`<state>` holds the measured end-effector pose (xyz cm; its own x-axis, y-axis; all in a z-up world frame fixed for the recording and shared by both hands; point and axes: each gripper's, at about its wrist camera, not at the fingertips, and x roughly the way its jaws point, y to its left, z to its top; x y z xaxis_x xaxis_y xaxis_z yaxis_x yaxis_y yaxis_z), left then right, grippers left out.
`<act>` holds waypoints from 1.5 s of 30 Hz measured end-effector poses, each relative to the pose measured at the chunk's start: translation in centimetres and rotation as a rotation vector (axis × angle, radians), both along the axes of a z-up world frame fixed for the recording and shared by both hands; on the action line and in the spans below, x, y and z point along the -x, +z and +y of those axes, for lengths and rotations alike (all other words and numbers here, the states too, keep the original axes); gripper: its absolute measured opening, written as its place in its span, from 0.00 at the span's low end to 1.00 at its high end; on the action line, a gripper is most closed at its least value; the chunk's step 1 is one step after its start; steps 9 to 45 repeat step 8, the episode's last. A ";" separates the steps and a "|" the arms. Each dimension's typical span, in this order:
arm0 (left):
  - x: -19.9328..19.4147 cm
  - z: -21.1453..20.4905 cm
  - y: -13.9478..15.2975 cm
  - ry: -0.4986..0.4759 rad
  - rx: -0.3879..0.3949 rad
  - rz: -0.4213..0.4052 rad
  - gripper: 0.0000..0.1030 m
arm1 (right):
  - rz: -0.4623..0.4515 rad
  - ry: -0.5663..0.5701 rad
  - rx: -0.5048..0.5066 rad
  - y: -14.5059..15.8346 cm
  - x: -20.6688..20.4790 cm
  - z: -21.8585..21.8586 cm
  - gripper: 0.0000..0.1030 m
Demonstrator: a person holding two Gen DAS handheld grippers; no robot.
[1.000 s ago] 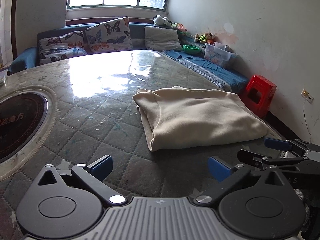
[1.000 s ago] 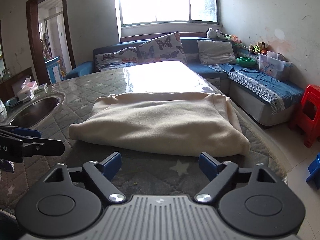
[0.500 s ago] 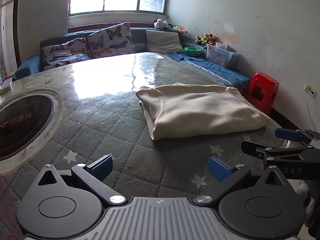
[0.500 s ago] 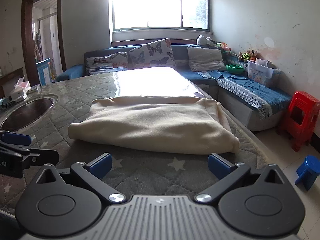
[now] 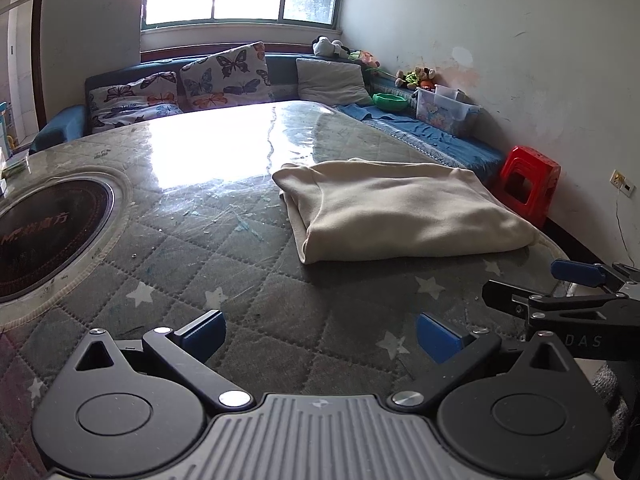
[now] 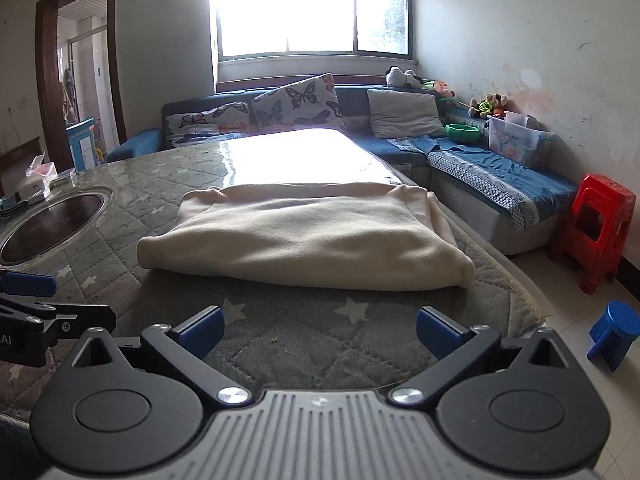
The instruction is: Fold clothes
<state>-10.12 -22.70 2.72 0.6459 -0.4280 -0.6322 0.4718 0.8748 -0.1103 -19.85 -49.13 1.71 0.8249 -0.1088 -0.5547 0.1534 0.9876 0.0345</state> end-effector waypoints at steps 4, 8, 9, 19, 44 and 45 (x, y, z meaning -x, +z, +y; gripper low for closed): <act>0.3 -0.1 0.1 -0.002 0.002 -0.011 1.00 | 0.001 0.005 0.006 0.0 0.2 0.2 1.00; 0.3 -0.2 0.1 -0.001 0.001 -0.008 1.00 | -0.002 0.010 0.011 0.0 0.3 0.4 1.00; 0.3 -0.2 0.1 -0.001 0.001 -0.008 1.00 | -0.002 0.010 0.011 0.0 0.3 0.4 1.00; 0.3 -0.2 0.1 -0.001 0.001 -0.008 1.00 | -0.002 0.010 0.011 0.0 0.3 0.4 1.00; 0.3 -0.2 0.1 -0.001 0.001 -0.008 1.00 | -0.002 0.010 0.011 0.0 0.3 0.4 1.00; 0.3 -0.2 0.1 -0.001 0.001 -0.008 1.00 | -0.002 0.010 0.011 0.0 0.3 0.4 1.00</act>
